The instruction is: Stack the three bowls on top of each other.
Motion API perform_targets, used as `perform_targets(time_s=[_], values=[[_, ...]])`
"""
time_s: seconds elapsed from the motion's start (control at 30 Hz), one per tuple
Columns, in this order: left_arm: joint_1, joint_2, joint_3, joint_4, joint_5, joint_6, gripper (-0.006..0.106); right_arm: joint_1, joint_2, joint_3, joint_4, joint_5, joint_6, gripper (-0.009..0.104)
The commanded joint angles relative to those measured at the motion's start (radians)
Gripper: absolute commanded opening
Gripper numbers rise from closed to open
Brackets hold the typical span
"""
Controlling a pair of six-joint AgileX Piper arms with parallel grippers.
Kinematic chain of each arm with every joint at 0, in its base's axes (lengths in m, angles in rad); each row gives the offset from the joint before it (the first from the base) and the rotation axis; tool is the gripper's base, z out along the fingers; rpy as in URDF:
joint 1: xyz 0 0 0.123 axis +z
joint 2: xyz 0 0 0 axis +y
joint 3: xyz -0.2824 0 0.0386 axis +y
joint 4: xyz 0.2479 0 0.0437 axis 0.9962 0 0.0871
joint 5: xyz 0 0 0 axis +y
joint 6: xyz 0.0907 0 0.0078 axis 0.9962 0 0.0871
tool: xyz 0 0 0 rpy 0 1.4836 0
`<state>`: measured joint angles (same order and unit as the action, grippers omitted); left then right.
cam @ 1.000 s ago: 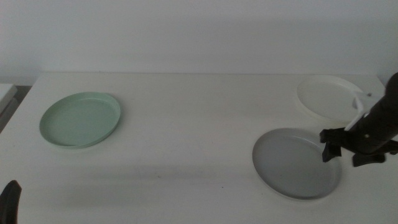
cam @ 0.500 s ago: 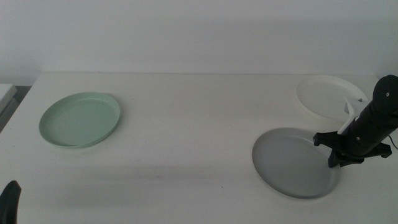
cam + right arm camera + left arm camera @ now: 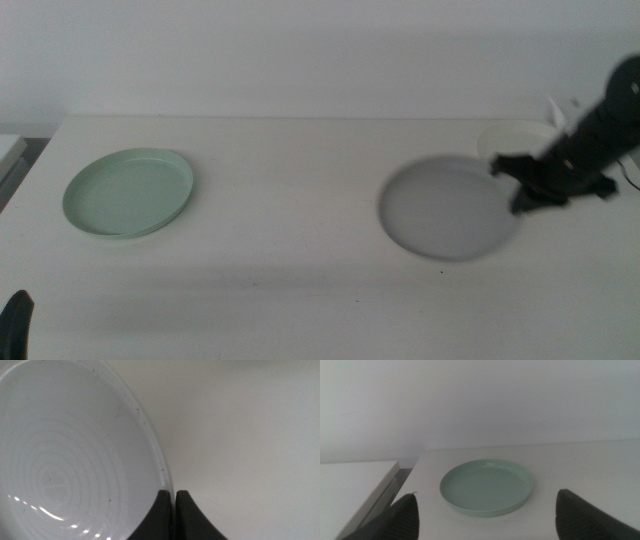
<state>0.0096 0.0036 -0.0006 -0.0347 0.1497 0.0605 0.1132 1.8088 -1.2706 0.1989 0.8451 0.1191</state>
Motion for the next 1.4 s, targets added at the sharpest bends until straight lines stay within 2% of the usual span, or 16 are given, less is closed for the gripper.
perform_targets(time_s=[0.0,0.33,0.6,0.77,0.9,0.97,1.03,1.13,1.2,1.27,1.37], values=[[0.0,-0.004,0.001,0.001,-0.01,-0.006,0.094,0.05,-0.002,-0.066,0.038,0.012,-0.018,-0.002],[0.0,-0.004,0.001,0.001,-0.01,-0.006,0.094,0.213,0.185,-0.251,0.067,0.01,-0.01,-0.002],[0.0,-0.004,0.001,0.001,-0.01,-0.006,0.094,0.218,0.279,-0.255,0.078,0.0,-0.01,-0.002],[0.0,-0.004,0.001,0.001,-0.01,-0.006,0.094,0.218,0.305,-0.255,0.14,-0.005,-0.045,-0.002],[0.0,-0.004,0.001,0.001,-0.01,-0.006,0.094,0.218,0.312,-0.255,0.14,-0.007,-0.046,0.003],[0.0,-0.004,0.001,0.001,-0.01,-0.006,0.094,0.218,0.31,-0.255,0.135,-0.007,-0.046,0.011],[0.0,-0.004,0.001,0.001,-0.01,-0.006,0.094,0.216,0.308,-0.261,0.12,-0.007,-0.046,0.026],[0.0,-0.004,0.001,0.001,-0.01,-0.006,0.094,0.214,0.289,-0.282,0.114,0.017,-0.075,0.06],[0.0,-0.004,0.001,0.001,-0.01,-0.006,0.094,0.204,0.26,-0.311,0.077,0.027,-0.097,0.081],[0.0,-0.004,0.001,0.001,-0.01,-0.006,0.094,0.18,0.218,-0.349,0.016,0.046,-0.09,0.093],[0.0,-0.004,0.001,0.001,-0.01,-0.006,0.094,0.111,0.171,-0.435,-0.096,0.089,-0.084,0.093]])
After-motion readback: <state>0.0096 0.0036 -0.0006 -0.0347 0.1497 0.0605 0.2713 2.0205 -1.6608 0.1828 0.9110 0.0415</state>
